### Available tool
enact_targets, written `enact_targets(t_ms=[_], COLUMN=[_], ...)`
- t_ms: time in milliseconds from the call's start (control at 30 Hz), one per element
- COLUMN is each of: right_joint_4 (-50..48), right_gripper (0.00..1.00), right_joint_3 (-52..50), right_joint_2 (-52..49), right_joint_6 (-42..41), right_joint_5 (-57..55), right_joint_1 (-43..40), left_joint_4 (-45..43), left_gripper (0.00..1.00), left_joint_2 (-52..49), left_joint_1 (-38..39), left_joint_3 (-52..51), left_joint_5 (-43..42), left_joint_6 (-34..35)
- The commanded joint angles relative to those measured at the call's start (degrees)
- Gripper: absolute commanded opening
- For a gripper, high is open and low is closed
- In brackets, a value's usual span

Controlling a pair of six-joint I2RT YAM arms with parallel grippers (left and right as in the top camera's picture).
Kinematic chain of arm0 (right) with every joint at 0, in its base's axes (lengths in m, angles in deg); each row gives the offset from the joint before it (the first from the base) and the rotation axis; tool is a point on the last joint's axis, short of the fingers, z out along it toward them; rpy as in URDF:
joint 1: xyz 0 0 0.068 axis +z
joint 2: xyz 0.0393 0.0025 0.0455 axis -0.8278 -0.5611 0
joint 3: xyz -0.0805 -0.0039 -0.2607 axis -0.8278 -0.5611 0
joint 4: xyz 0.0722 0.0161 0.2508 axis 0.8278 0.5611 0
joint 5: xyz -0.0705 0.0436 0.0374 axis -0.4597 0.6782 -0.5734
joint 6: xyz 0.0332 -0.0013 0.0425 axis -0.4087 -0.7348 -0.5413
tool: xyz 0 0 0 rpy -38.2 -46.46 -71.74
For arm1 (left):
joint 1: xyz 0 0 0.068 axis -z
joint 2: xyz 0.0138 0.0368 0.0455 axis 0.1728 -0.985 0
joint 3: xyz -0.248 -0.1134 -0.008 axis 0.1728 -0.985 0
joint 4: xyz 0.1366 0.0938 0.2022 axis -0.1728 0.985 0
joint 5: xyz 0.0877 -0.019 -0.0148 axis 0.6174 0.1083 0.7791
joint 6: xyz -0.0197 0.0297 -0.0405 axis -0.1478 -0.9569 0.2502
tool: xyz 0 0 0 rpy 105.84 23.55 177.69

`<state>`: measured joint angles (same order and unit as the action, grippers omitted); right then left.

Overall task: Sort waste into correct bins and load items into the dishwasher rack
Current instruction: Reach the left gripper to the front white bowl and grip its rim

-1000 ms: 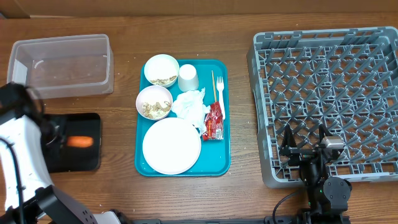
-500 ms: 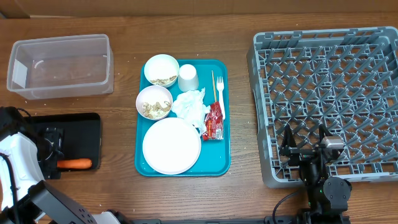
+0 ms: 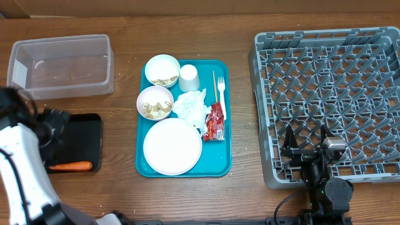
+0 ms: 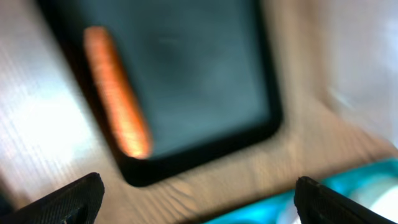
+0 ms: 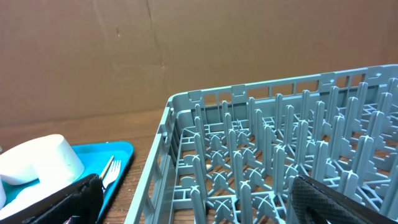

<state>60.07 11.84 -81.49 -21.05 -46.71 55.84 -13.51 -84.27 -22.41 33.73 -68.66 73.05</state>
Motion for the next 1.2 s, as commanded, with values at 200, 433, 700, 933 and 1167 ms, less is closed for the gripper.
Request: enact_targets(t_ms=[200,433,700,933,1167], right_joint_4=[-0.4,-0.4,-0.4,-0.4,-0.4], right_gripper=[1.0,1.0,1.0,1.0,1.0], right_joint_3=[-0.5,-0.5,-0.5,-0.5,-0.5], right_joint_2=[0.4,0.4,0.4,0.4,0.4], right_joint_6=[-0.2,-0.2,-0.2,-0.2,-0.2], right_joint_5=[-0.4,-0.4,-0.4,-0.4,-0.4], right_joint_1=[-0.4,-0.4,-0.4,-0.4,-0.4], left_joint_4=[-8.3,-17.5,-23.7,-24.6,-24.5], left_gripper=[1.0,1.0,0.99,0.89,0.63], left_joint_2=[4.1,-7.6,-19.0,-23.5,-24.2], left_joint_1=[36.5,51.6,53.1,52.9,52.9], left_joint_3=[2.1,2.1,2.1,2.1,2.1], left_joint_5=[-1.5,9.4,10.1,11.8,11.6], left_joint_6=[-12.7,-13.7,-22.5,-25.0,-25.0])
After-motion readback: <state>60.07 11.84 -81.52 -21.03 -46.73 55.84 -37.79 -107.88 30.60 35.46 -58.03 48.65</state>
